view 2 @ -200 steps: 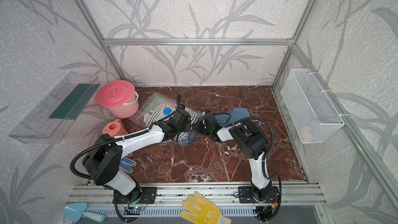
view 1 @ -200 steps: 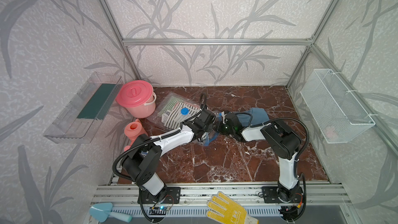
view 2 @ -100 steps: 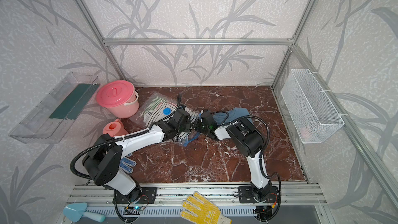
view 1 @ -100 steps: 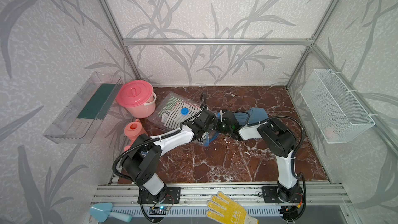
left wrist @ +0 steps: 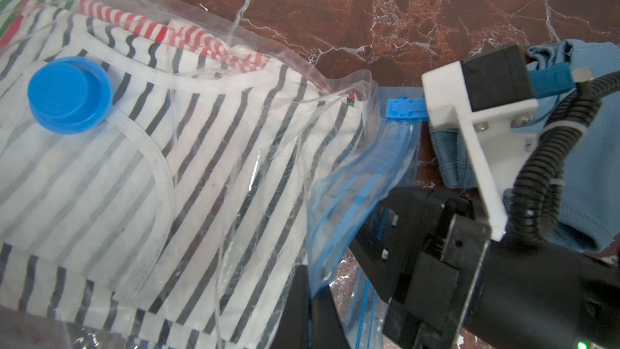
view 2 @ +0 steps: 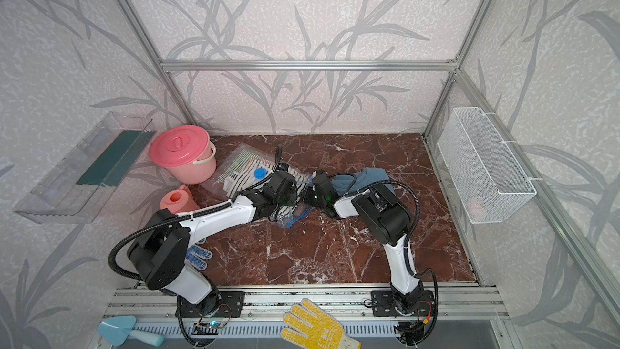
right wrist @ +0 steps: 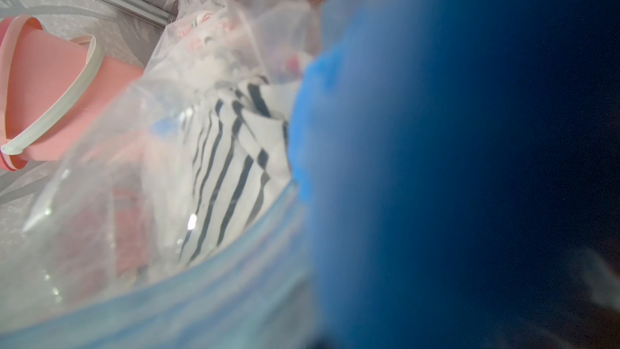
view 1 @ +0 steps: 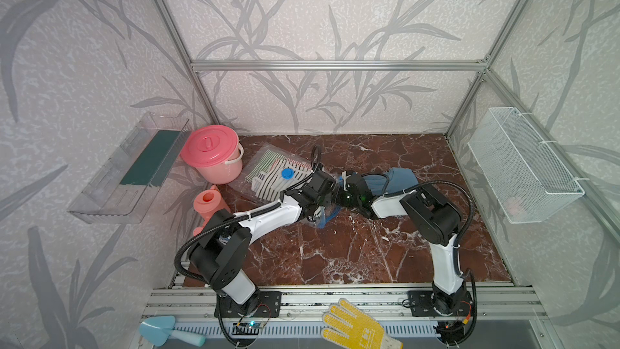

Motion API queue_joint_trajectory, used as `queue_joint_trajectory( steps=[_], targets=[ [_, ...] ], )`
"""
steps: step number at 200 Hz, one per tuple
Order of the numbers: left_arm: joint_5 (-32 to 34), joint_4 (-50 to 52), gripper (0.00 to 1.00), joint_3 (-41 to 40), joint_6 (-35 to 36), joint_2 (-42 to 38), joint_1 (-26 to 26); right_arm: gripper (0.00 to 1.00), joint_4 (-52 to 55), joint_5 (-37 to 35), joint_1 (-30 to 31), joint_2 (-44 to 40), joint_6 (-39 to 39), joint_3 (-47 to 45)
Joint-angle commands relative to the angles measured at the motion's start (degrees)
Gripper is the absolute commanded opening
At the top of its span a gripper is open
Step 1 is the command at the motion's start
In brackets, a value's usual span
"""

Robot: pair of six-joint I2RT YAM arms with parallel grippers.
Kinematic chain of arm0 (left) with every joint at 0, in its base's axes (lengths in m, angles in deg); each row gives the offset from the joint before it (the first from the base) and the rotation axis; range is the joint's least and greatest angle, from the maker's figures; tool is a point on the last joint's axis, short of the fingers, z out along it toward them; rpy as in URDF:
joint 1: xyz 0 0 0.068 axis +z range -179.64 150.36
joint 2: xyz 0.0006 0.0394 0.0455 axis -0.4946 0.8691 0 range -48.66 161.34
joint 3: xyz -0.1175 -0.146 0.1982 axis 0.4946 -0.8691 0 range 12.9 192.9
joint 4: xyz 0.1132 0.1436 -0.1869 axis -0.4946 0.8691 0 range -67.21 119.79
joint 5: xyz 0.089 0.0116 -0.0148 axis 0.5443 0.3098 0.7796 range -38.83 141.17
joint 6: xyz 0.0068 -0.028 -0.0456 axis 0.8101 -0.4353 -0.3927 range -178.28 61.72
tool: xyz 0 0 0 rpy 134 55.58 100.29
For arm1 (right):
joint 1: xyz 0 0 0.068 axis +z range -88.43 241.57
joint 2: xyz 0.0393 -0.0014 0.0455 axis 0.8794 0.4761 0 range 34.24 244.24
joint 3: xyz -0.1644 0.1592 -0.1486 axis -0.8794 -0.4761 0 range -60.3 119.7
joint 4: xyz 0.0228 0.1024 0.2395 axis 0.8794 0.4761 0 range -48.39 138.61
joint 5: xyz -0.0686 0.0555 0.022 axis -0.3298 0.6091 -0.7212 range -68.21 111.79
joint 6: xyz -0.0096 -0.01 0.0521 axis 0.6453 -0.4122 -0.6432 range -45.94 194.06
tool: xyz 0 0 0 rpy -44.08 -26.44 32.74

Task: Take the tank top out of the vacuum bag
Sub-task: Take out the tank top from the vacuum bag.

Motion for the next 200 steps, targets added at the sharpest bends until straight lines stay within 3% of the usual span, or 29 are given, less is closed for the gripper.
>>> queue_joint_trajectory(
  steps=[1,200],
  targets=[
    [2.14,0.81,0.0,-0.46,-0.69,-1.86,-0.09,0.0,2.7,-1.85,0.26,-2.77,2.27,-0.33],
    [9.61,1.77,0.0,-2.42,-1.18,-2.23,1.45,0.0,10.0,-6.26,1.36,-9.65,8.14,-3.22]
  ],
)
